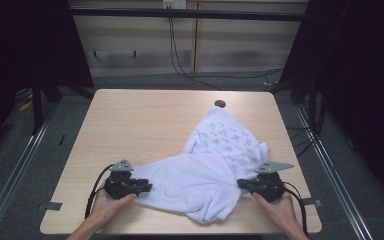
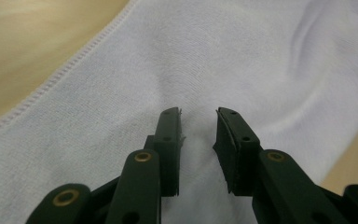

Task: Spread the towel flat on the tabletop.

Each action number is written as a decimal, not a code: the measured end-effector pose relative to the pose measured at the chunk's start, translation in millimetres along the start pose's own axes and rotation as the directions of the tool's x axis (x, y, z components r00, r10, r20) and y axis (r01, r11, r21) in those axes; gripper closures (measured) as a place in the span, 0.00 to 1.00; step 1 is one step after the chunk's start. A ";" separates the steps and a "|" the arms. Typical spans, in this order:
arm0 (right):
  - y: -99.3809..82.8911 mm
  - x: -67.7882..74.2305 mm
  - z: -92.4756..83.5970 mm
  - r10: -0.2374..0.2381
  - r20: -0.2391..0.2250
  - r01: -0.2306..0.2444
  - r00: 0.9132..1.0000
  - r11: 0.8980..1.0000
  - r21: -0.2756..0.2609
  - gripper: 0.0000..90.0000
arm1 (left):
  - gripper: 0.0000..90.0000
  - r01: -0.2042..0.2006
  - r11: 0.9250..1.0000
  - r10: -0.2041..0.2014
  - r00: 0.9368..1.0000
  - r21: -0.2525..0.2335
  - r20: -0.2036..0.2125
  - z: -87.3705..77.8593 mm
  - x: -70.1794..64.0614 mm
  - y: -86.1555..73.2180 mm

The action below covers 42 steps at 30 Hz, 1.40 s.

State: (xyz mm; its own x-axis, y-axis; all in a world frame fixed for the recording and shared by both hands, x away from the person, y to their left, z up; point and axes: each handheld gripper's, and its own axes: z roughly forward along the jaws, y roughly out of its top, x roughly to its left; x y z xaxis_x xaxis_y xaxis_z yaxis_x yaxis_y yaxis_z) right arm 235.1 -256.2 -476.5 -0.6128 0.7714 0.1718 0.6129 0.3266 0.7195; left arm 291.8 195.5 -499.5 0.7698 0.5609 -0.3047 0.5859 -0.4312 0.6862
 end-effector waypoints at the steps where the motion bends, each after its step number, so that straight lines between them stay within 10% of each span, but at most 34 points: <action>1: 0.0 0.0 0.0 0.000 0.000 0.000 1.000 1.000 0.000 1.00 | 0.78 -0.010 1.000 0.010 1.000 0.012 0.014 0.6 -4.4 -0.3; 5: -16.6 -14.0 -12.6 0.045 0.014 -0.045 0.999 0.999 0.024 0.96 | 0.74 -0.053 0.998 0.053 0.998 -0.025 0.032 -11.3 -13.4 -0.3; 10: 5.0 -18.8 -13.6 0.028 0.018 -0.026 0.999 0.998 -0.064 0.73 | 0.74 0.024 0.993 -0.030 0.999 -0.116 -0.044 -35.0 19.2 -1.2; 16: 41.1 -31.0 18.7 -0.012 -0.001 0.012 1.000 0.996 -0.084 0.70 | 0.72 0.081 0.992 -0.086 0.995 -0.101 -0.049 -32.8 48.6 -5.7; 28: 52.2 -55.6 82.2 -0.032 0.023 0.032 0.999 0.999 0.015 0.62 | 0.59 0.045 0.998 -0.048 0.997 -0.034 -0.067 -23.9 41.8 -7.1; 32: 52.1 -48.7 84.6 -0.074 0.028 0.073 0.997 0.997 0.019 0.65 | 0.61 0.004 1.000 -0.004 0.999 -0.006 -0.040 -20.4 30.4 -7.1; 35: 52.3 -41.8 84.2 -0.111 0.029 0.111 0.993 0.994 0.025 0.77 | 0.90 -0.055 0.998 0.055 0.998 0.026 -0.009 -17.9 21.3 -8.9; 38: 52.6 -39.0 81.1 -0.118 0.045 0.117 0.992 0.993 0.020 0.92 | 0.98 -0.099 0.994 0.099 0.995 0.045 0.016 -16.2 14.4 -7.6; 42: 55.5 -40.4 68.7 -0.086 0.044 0.087 0.995 0.996 -0.029 0.96 | 0.98 -0.074 0.997 0.074 0.997 -0.003 0.028 -20.0 17.1 -5.7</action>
State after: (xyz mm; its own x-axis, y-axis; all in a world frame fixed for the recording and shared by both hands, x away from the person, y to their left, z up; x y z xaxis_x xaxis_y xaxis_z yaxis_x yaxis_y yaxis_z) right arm 328.1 -231.7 -489.8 -0.6405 0.7638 0.0799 0.5426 0.3765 0.7509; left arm 296.6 221.7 -495.4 0.8179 0.5074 -0.2712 0.5263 -0.4695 0.7089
